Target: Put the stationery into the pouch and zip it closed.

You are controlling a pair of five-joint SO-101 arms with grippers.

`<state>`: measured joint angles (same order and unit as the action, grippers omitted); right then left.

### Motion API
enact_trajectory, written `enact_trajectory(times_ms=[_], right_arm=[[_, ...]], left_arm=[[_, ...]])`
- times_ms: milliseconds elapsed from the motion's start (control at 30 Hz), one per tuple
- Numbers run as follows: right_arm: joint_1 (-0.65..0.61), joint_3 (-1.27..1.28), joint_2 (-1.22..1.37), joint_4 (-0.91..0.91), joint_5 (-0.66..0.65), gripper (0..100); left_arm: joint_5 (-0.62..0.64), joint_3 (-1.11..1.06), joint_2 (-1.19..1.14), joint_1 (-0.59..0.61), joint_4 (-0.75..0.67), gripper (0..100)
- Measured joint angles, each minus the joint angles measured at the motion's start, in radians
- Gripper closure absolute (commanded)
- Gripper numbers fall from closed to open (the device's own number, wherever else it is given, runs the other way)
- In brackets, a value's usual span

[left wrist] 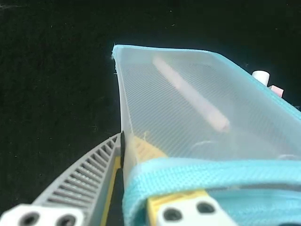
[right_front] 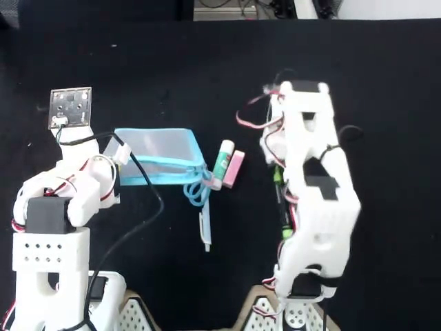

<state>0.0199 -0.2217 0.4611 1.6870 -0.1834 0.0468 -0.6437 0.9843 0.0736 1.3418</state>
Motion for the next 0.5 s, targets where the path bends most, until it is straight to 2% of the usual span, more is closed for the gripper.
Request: enact_trajectory(times_ms=[267, 500], right_arm=[[-0.077, 0.169, -0.539, 0.034, 0.000, 98.8], [-0.242, 0.476, -1.112, -0.083, 0.000, 98.8]], left_arm=[[0.000, 0.000, 0.000, 0.000, 0.000, 97], [0.000, 0.000, 0.000, 0.000, 0.000, 97]])
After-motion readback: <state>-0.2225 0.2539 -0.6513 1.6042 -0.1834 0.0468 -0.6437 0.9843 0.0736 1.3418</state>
